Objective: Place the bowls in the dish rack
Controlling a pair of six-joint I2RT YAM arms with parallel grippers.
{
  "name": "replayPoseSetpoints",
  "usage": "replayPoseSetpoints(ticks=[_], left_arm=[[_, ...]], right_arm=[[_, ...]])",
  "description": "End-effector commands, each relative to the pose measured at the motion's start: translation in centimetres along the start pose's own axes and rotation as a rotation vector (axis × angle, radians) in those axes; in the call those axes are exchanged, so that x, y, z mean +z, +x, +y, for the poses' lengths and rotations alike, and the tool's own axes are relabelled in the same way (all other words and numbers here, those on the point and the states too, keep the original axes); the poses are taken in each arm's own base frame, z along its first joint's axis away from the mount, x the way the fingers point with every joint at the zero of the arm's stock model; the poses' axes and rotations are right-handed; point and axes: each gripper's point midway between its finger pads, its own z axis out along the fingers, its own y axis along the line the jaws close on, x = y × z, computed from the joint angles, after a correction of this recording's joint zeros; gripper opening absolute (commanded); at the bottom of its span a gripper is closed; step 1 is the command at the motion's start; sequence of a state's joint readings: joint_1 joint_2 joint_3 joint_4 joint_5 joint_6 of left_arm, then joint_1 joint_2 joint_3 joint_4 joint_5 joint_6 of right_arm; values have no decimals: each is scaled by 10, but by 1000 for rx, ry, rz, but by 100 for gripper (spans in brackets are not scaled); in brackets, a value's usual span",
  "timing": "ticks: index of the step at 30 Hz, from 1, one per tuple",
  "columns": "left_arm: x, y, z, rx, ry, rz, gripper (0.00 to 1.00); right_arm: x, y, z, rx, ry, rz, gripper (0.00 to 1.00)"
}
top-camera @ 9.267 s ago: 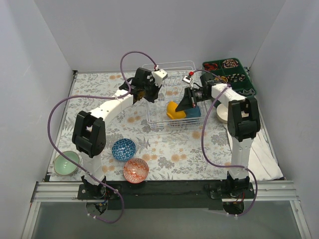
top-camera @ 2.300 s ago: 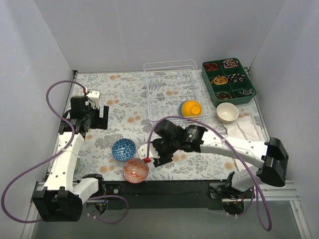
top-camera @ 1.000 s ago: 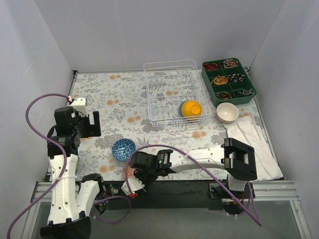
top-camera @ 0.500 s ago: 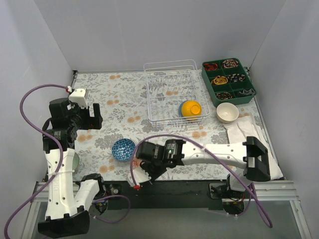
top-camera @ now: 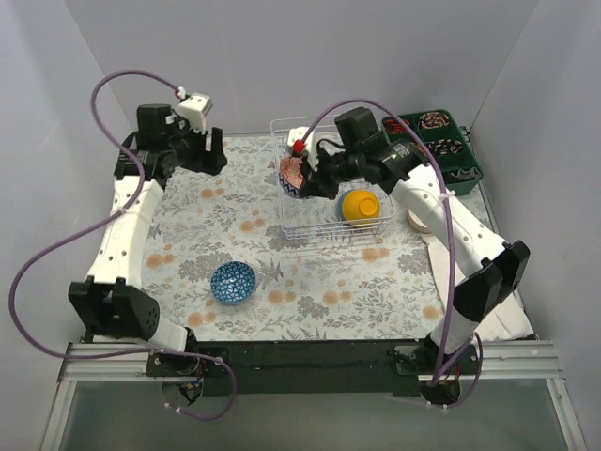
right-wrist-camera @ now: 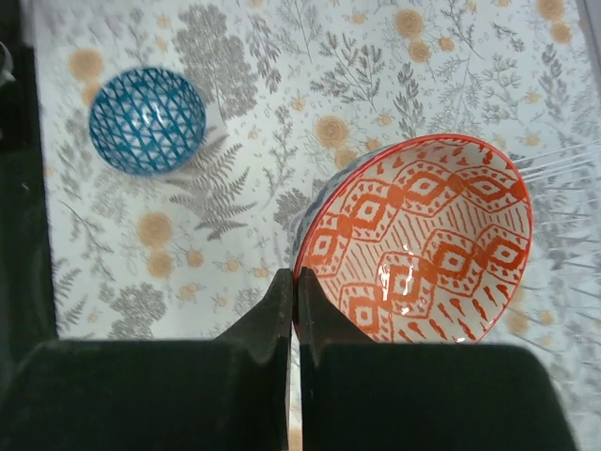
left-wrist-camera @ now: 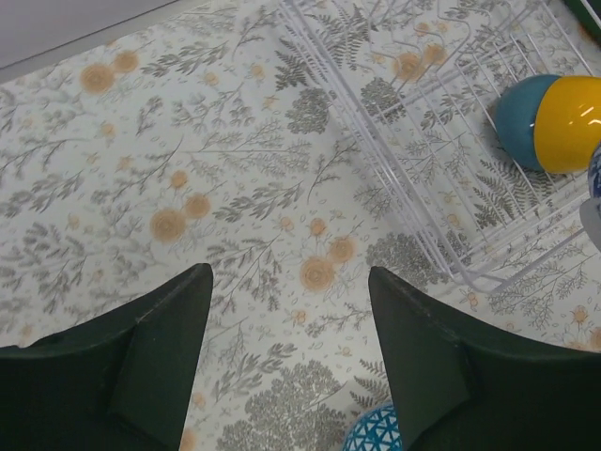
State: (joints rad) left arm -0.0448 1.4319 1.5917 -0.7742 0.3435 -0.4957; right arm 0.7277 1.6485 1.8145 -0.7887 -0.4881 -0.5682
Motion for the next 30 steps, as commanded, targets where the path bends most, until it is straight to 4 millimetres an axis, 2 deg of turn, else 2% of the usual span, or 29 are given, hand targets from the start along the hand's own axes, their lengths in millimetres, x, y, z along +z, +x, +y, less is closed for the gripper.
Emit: replayPoseSetpoints(ticks=[1,2,3,5,6,7,8,9,11,13,15,17,21,30], left_arm=[[32,-29,-26,117,41,-48,64],[40,-29,-27,124,45,-46,62],[53,-24,-29,127,45,-27,60],[66,-27,-32,113,47,-39,55],[71,-26,-33,102,51,-34,50],[81,-22,-34,89,60,-22,45],[86,-21,-36,84,66,-19,31],[92,-17,-38,82,75,-11,23],[104,-14,-39,75,74,-7,0],[109,-18,-45,72,85,-16,0],[115,-18,-59,85,141,-16,0],[118,-21,-68,110,172,-32,0],[121,-25,-85,196,214,-99,0],[142,-16,-106,215,217,-125,0]], right_arm=[[-13,-34,-12,262,-222,-256,1],[-18,-32,-31,295,-213,-295,1],[-12,-23,-39,355,-243,-304,1],[-15,-21,-44,509,-335,-339,1],[-13,-10,-64,563,-328,-365,1],[-15,-8,-67,595,-366,-388,1],[-16,-4,-72,705,-387,-386,1],[-14,7,-86,697,-366,-422,1],[-19,16,-95,738,-356,-459,1],[-13,28,-101,795,-355,-474,1],[-7,36,-102,866,-372,-480,1],[0,41,-104,833,-358,-522,1],[19,59,-119,927,-323,-547,1],[48,74,-156,1023,-255,-573,1]])
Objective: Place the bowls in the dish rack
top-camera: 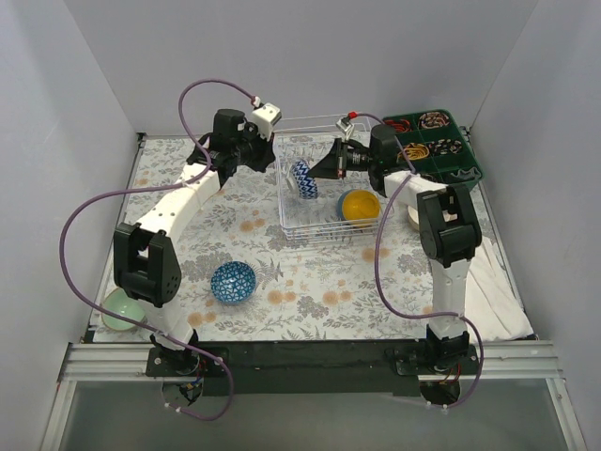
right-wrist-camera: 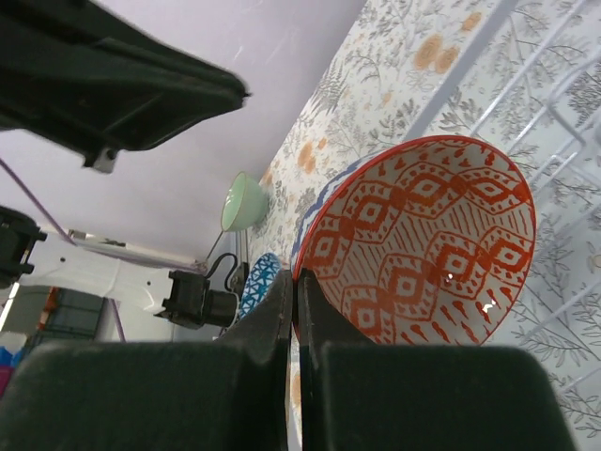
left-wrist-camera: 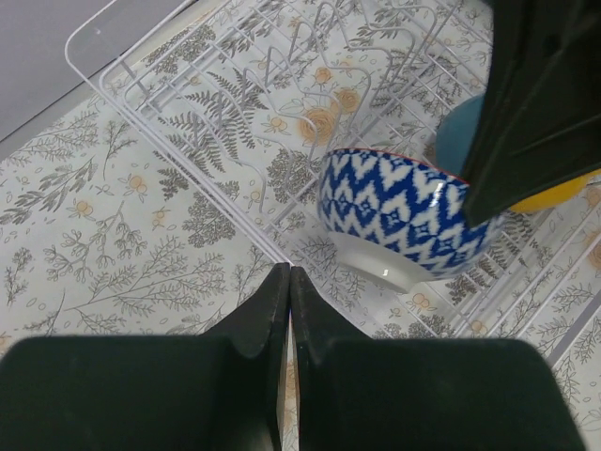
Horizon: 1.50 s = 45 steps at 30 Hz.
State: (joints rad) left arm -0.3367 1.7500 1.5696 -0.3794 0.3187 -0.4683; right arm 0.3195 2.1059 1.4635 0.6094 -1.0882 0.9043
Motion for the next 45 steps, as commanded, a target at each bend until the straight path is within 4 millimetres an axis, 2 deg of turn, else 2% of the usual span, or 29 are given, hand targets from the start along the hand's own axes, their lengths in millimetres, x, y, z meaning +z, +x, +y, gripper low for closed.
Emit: replayPoseSetpoints(ticks=[1,13,17,23,33,35,42,43,45], left_arm=[[-1,-24,-6,43,-11,-82,0],[3,-12,-39,162,61,-57,0],[5,-9,-44,164,70,-49,0],[9,-7,-49,164,76,-39,0],[10,-2,-51,171,75,-17,0],[9,-1,-52,170,77,-11,0],[10,-1,-54,173,82,-10,0],[10,0,-54,174,84,-9,0],[11,1,-55,170,88,-8,0]], right_arm=[[10,-33,11,-78,-26,-79,1],[17,-19,-21,11,9,-92,1],[24,-7,-19,52,14,-81,1],[33,-2,-23,69,18,-87,1],[24,10,-48,102,64,-82,1],[18,13,-58,123,96,-87,2],[0,7,-77,90,211,-124,13],[-2,5,-80,82,237,-139,20],[-9,3,-83,61,283,-149,24]])
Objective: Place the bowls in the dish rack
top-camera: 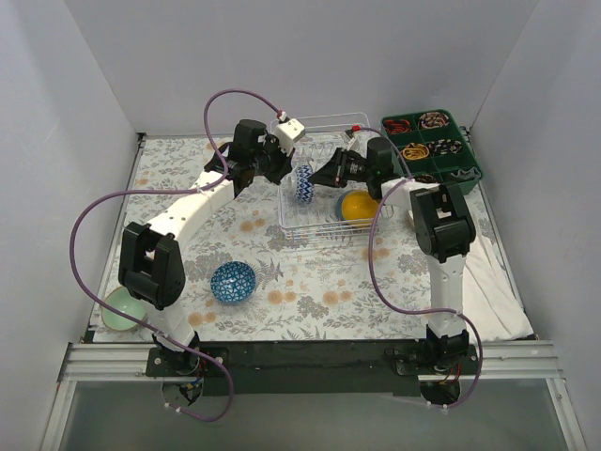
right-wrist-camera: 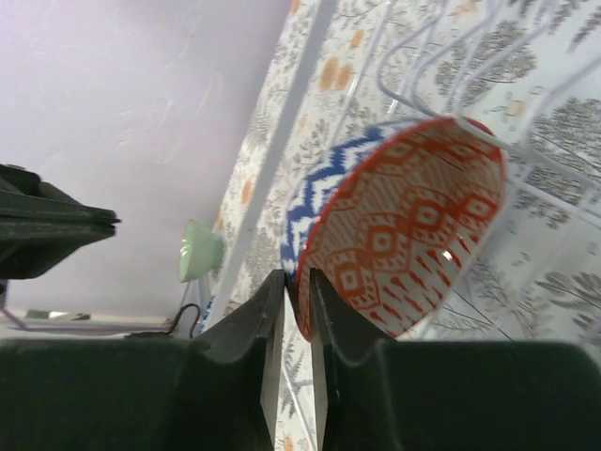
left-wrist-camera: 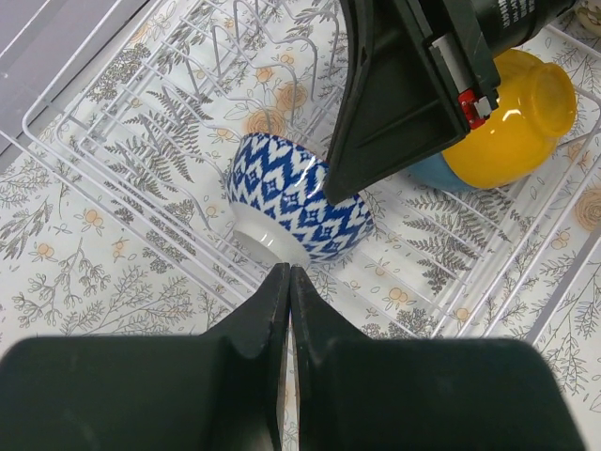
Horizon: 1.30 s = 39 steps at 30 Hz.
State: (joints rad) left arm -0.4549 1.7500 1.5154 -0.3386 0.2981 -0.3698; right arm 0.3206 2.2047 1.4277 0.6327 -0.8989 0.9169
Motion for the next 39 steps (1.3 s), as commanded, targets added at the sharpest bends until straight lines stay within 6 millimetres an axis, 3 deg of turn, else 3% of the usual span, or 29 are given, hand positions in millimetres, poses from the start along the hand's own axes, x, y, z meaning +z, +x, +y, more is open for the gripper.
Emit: replayPoseSetpoints(ticks=[1,3,4,9,18,23,26,31,37,39], left_arm=[[-5,-8,-3,17,1,-16,0],[-5,-8,-4,14,4,-17,0],[-4,-8,-4,14,5,-19,0],[-3,-8,-4,21,2,-28,0],[-4,-7,-2,16,-24,-49,0],[1,16,-1,18,-41,-4,0],[5,18,-2,18,-35,-11,0],[8,13,-1,16,-38,-27,0],[-7,-5,10,33,-104,-60,0],[-18,-13,20,50,-166,-65,9]], right_arm=[[-13,-6,-14,-63,129,-47,26],[-17,-5,-14,-81,150,-41,34],[-19,-3,-15,-82,161,-37,45],[-32,-9,-7,-180,234,-44,52],[-61,-30,7,-339,421,-87,53],[-64,-33,20,-415,407,-81,53],[-61,-34,34,-475,389,-78,52],[-59,-28,40,-578,400,-35,49],[-63,-20,39,-686,413,37,45],[-63,-19,51,-717,376,45,45]])
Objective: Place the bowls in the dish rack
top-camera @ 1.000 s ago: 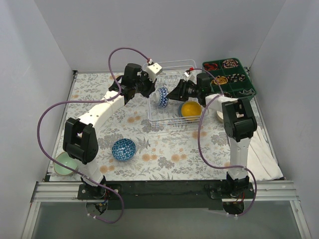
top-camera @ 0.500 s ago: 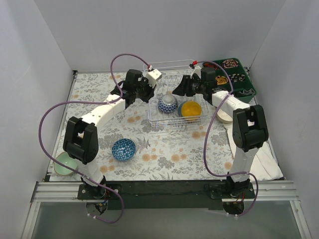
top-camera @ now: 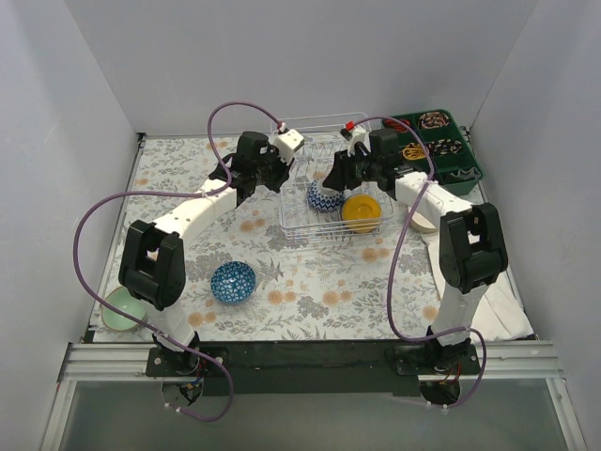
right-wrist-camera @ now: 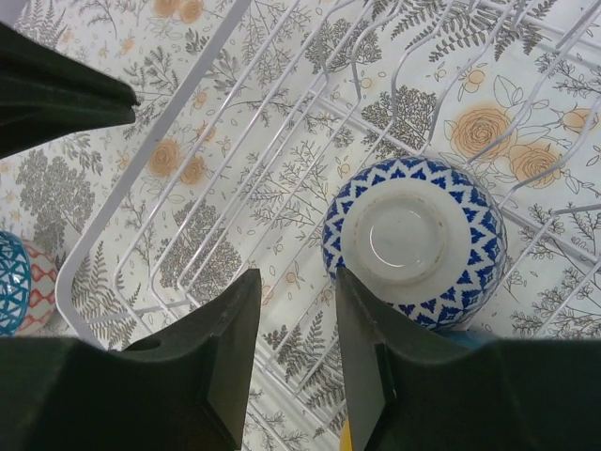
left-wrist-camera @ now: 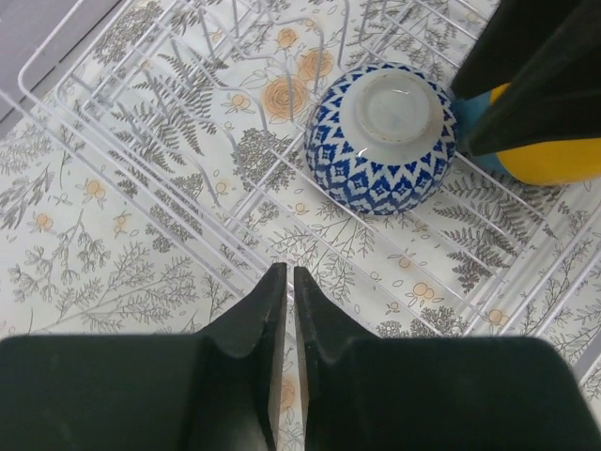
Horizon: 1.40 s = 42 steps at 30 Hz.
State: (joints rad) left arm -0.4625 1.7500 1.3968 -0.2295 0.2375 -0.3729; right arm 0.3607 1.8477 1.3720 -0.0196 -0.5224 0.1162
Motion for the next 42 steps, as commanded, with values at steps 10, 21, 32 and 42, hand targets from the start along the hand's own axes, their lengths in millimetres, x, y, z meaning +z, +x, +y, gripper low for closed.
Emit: replayPoseSetpoints(ticks=[10,21,32,42], left_arm=[[-123,-1,50,147,-227,111,69],[-211,145,-36,439,207,355,73],[-204,150,-79,316,284,249,67],[-229,159,-29,194,-103,330,73]], right_arm=[[-66,-39,42,-403,-57,-43,47],[-118,-20,45,-451,63,25,54],[-185,-8,42,-691,171,268,53],[-223,-19,98,-932,79,229,57]])
